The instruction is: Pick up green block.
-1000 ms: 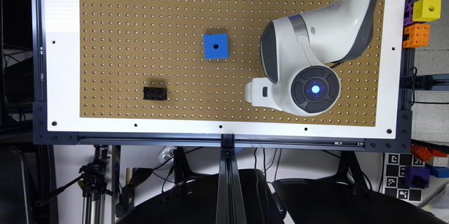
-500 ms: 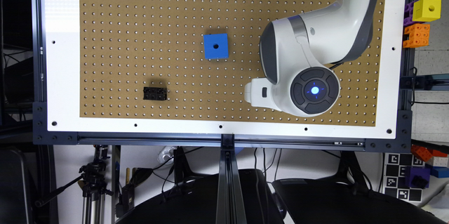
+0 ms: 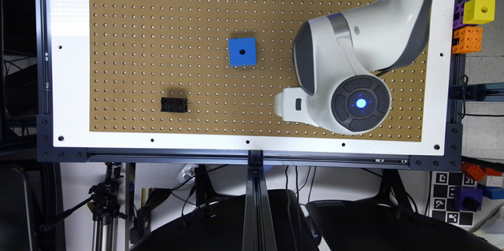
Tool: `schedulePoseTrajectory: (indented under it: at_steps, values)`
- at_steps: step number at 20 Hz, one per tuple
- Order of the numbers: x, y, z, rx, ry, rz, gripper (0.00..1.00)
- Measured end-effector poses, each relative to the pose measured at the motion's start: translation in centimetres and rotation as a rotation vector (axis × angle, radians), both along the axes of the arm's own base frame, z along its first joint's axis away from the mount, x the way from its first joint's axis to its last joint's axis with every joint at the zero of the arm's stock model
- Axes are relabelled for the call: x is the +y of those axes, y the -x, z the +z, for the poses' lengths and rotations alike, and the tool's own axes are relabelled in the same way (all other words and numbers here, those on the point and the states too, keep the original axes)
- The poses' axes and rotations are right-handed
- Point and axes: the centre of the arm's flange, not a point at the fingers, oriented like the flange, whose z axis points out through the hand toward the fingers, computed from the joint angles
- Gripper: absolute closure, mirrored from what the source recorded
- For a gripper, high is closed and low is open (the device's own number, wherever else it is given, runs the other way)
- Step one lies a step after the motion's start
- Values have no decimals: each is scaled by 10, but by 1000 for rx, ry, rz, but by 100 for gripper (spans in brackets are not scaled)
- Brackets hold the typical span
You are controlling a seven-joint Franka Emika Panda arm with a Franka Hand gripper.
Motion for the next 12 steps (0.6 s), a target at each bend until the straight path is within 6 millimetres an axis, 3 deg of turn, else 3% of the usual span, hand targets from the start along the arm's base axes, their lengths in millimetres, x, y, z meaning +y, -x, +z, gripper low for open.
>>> schedulePoseTrajectory:
  at_steps: [8, 12]
  values:
    - [-1, 2, 51, -1, 9, 4, 100]
    - [-1, 3, 58, 0, 10, 4, 100]
